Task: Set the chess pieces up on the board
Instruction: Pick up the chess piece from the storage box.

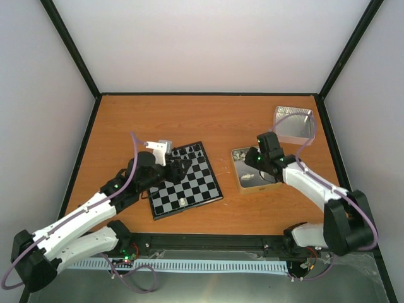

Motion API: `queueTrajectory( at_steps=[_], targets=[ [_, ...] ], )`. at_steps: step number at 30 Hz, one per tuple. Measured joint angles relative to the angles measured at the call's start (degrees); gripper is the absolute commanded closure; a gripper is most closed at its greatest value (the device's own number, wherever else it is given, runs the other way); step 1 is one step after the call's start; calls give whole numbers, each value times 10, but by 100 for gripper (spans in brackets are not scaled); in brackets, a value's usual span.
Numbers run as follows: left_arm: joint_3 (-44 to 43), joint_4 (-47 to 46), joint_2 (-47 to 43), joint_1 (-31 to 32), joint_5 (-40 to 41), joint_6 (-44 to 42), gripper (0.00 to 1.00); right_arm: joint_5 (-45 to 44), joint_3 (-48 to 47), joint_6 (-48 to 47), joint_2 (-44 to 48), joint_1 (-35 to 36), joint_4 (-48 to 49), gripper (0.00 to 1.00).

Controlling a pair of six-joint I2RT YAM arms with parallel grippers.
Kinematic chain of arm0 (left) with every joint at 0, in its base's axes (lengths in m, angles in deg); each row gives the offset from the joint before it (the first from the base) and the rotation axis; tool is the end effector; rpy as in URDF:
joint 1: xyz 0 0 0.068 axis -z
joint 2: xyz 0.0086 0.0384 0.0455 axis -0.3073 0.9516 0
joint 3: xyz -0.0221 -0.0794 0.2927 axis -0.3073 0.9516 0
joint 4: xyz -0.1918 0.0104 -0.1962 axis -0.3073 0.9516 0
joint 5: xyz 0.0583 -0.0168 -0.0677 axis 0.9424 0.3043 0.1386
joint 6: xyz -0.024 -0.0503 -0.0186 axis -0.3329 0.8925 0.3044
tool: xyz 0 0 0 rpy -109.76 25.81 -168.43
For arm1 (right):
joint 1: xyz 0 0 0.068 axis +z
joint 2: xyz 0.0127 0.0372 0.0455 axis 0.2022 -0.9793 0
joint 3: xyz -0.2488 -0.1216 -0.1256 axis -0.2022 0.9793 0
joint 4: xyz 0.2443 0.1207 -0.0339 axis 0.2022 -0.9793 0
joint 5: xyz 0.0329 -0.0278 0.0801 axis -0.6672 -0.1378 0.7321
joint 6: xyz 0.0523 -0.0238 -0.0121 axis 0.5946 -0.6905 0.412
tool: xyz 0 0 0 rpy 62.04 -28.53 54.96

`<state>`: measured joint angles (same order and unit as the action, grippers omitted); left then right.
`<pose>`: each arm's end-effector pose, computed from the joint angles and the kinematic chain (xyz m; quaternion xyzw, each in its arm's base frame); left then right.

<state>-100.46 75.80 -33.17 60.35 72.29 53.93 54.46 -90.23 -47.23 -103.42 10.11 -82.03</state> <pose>0.1432 -0.1307 0.2914 0.0530 0.8380 -0.3391 0.4243 0.2599 0.1052 0.2182 0.1275 0.9376 0.1726 0.2736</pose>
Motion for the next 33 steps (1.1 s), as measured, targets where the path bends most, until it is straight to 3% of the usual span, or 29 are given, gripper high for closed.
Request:
queueTrajectory(
  at_steps=[6,14,26,33],
  targets=[
    [1,-141,112,0,-108,0,31,75,70,147,110,12,73,82],
    [-57,-263,311,17,-215,-8,33,93,89,297,188,49,100,81],
    [-136,-368,436,46,-267,-44,43,121,89,392,217,49,78,80],
    [-153,-367,472,70,-255,-57,62,128,90,412,217,49,78,80]
  ],
)
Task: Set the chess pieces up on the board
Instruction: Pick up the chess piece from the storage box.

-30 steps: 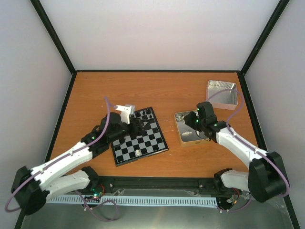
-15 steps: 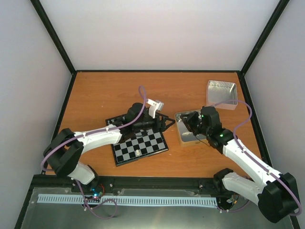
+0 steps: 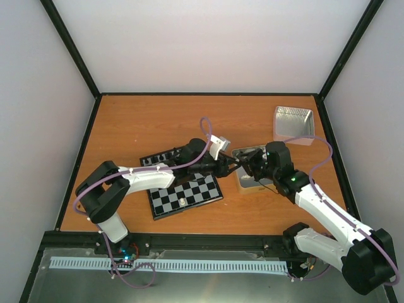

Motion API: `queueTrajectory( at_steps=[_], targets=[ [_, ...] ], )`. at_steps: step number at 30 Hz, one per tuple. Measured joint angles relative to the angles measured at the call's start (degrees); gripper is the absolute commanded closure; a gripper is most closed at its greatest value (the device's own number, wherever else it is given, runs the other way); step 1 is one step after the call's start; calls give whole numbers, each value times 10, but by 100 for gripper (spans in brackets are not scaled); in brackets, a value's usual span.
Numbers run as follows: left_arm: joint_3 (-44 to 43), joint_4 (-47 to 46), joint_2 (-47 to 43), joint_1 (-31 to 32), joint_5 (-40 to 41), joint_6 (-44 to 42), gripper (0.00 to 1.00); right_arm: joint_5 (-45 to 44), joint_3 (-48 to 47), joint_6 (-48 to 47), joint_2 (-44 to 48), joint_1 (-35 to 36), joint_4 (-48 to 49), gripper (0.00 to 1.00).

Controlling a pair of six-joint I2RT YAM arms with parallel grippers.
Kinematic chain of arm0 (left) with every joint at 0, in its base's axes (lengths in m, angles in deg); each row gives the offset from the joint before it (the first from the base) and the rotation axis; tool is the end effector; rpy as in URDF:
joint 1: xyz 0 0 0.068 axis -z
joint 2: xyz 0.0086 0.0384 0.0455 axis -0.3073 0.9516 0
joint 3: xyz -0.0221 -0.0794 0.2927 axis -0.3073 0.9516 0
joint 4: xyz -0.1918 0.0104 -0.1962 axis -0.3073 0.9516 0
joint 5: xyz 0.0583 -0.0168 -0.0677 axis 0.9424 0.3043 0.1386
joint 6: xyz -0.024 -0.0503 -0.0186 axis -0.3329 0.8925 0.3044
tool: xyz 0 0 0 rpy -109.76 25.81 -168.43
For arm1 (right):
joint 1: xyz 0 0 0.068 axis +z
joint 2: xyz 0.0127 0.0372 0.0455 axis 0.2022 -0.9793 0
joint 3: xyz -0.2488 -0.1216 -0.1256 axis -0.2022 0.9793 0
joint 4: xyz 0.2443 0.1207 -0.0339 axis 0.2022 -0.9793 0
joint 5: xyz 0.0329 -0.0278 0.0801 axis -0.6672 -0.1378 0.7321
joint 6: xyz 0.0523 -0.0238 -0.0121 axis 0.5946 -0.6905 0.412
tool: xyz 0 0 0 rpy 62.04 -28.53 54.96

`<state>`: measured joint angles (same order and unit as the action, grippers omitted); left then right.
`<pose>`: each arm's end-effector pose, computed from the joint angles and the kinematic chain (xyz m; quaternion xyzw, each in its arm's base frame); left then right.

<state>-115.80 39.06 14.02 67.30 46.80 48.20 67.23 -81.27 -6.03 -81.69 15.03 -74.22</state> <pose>0.2346 -0.3016 0.2357 0.2632 0.7617 -0.4962 0.3229 0.1903 0.1076 0.2644 0.3272 0.8046 0.4515 0.2042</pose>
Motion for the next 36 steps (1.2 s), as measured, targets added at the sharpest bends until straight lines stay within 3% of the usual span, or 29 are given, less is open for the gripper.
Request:
queueTrajectory(
  at_steps=[2,6,11,16,23,26,31,36],
  targets=[
    [0,0,2,0,7,-2,68,2,0,2,0,0,0,80],
    [-7,0,2,0,23,-4,69,2,2,2,0,0,2,80],
    [-7,2,2,2,30,-5,85,0,3,0,-5,0,5,79],
    [-7,8,3,2,34,-9,99,-3,3,-6,-11,0,4,69],
    [-7,15,4,2,37,-22,99,-35,3,-54,-17,-1,-14,43],
    [-7,22,4,2,36,-31,99,-40,2,-80,-24,-6,-22,37],
    [-5,48,-4,2,23,-62,99,3,2,-139,-30,-43,-11,32],
    [8,85,-44,-8,-33,-100,99,141,5,-235,-30,-88,65,32]
  ],
)
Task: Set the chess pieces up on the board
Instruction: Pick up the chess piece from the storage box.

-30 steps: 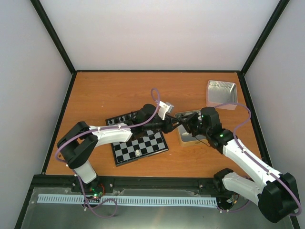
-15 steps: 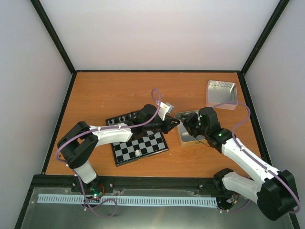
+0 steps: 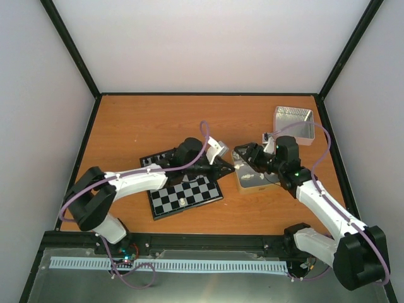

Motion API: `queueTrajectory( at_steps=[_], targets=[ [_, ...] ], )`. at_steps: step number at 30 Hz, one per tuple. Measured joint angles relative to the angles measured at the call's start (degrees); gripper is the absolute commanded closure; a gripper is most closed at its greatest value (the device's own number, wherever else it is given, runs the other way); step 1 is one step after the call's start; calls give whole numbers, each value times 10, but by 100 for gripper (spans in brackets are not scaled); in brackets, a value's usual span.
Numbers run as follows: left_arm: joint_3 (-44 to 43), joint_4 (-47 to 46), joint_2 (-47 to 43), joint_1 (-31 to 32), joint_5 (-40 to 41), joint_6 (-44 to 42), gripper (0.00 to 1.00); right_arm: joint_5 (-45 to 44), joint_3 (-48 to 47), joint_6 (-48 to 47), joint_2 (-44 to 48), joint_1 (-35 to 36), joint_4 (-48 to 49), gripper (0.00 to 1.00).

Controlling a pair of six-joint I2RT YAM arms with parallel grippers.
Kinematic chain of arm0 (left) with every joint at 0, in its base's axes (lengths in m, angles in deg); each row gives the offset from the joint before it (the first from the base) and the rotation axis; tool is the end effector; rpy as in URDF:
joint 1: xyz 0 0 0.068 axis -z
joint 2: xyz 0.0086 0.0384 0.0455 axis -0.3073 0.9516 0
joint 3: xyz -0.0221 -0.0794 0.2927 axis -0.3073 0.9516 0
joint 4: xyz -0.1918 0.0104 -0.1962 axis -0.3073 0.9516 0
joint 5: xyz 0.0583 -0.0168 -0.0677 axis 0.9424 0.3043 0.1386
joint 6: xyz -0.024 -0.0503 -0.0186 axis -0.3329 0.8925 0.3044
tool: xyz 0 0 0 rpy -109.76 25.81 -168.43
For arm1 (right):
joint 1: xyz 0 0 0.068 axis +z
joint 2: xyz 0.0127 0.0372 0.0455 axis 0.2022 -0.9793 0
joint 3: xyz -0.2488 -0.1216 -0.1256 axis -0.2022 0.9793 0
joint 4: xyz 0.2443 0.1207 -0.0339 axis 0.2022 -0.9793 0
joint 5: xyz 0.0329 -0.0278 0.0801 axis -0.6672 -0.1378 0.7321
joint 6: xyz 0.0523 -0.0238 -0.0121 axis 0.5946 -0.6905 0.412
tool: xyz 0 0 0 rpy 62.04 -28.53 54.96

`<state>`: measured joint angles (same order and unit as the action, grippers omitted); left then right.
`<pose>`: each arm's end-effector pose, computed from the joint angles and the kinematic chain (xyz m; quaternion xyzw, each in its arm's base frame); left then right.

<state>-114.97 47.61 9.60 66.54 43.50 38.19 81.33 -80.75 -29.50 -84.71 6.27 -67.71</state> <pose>0.2241 -0.2853 0.2429 0.3354 0.7536 -0.4660 0.3199 0.2112 0.0897 0.2635 0.1501 0.8298 0.4654 0.2688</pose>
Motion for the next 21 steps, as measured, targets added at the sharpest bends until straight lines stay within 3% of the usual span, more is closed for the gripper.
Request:
queueTrajectory(
  at_steps=[7,16,21],
  targets=[
    [15,34,-85,-41,-106,-33,99,118,30,-91,33,-3,37,36],
    [15,76,-124,-63,-184,-67,99,192,53,-105,105,-3,100,46],
    [15,94,-130,-63,-198,-73,99,214,56,-93,113,-3,129,45]
  ],
)
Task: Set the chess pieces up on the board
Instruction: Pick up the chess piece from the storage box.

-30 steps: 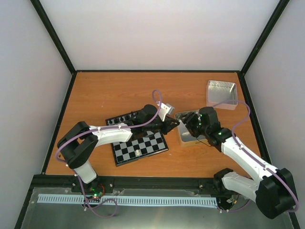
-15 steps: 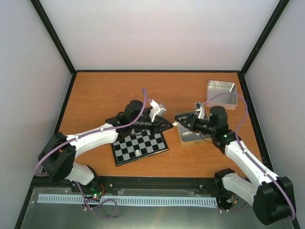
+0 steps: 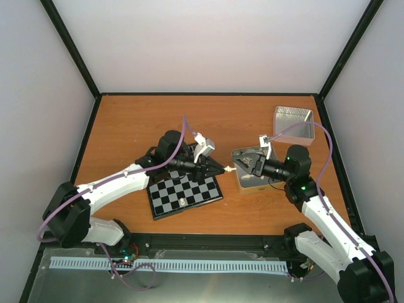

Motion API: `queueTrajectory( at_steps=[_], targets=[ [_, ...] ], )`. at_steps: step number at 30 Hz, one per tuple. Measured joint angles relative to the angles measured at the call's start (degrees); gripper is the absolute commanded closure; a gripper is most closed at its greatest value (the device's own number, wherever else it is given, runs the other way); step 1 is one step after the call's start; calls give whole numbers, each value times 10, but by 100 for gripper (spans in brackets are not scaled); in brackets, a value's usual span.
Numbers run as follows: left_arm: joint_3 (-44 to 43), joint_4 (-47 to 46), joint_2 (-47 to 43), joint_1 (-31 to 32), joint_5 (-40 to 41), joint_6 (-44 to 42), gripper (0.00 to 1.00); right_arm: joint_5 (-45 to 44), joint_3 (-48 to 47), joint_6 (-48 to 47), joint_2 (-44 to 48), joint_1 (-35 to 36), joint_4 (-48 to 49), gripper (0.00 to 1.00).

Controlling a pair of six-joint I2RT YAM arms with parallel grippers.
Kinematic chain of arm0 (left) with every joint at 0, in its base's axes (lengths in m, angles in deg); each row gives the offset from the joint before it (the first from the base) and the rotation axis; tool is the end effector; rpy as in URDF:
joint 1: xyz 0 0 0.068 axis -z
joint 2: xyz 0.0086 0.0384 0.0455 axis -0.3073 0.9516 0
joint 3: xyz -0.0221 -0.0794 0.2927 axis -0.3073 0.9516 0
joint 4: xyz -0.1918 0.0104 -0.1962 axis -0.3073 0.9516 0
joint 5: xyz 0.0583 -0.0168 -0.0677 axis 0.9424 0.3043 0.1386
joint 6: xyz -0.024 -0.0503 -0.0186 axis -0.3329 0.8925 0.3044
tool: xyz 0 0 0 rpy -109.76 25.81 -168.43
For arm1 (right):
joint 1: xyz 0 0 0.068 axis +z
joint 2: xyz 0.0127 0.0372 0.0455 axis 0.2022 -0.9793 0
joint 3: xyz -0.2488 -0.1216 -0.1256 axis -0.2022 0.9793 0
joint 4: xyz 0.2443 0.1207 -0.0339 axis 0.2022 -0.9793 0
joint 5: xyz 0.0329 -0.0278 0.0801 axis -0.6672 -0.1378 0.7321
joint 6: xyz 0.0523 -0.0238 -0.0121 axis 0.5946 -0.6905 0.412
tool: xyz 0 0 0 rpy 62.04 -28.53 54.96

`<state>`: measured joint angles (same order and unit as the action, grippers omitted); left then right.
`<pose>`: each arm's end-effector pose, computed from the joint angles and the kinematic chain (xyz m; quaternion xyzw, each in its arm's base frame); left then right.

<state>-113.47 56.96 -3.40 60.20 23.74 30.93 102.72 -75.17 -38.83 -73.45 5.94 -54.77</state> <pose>0.2065 -0.2308 0.2931 0.4180 0.6711 -0.5351 0.2977 0.1689 0.0878 0.2911 -0.0907 0.7404 0.5824 0.3230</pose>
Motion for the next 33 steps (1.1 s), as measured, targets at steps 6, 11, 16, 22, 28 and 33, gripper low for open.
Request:
queueTrajectory(
  at_steps=[6,11,16,22,28,33],
  targets=[
    [0,-3,-12,-1,3,2,99,18,13,3,5,0,7,47],
    [0,-4,-12,-1,12,4,99,29,20,6,9,0,7,60],
    [0,-9,-12,-1,25,5,99,40,20,14,10,0,13,64],
    [0,-15,-12,-2,34,10,99,46,20,18,10,0,15,67],
    [0,-21,-12,-2,39,14,99,44,20,22,10,0,14,86],
    [0,-22,-12,-2,56,17,99,29,17,7,6,2,-9,97]
  ],
)
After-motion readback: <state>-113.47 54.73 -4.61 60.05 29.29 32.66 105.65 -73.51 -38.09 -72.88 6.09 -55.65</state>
